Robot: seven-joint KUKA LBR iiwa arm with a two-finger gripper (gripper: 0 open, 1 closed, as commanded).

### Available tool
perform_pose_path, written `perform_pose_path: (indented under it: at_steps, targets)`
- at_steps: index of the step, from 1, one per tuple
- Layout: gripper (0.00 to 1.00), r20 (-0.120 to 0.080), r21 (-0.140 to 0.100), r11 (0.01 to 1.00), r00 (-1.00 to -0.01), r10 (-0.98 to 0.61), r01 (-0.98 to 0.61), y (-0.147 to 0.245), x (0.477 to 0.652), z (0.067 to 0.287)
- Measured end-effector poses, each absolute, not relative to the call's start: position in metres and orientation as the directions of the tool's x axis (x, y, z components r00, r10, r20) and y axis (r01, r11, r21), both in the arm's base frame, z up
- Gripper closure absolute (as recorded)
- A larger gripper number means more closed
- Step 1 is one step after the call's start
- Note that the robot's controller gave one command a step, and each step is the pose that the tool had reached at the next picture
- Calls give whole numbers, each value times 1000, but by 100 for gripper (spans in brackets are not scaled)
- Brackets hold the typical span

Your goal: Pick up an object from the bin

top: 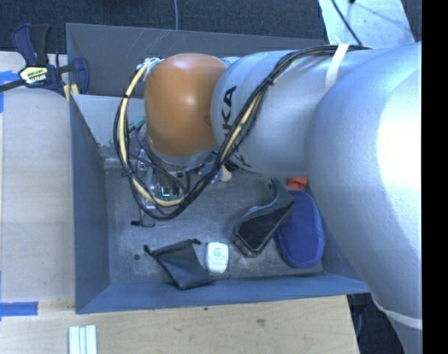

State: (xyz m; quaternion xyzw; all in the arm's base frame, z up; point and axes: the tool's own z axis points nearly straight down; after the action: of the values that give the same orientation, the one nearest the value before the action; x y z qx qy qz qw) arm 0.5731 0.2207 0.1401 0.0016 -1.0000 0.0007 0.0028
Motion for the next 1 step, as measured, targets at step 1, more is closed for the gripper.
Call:
perform_pose_path:
  at_steps: [1]
  targets:
    - [0, 1, -4, 989, -989, -145, -145, 71, 571, 97]
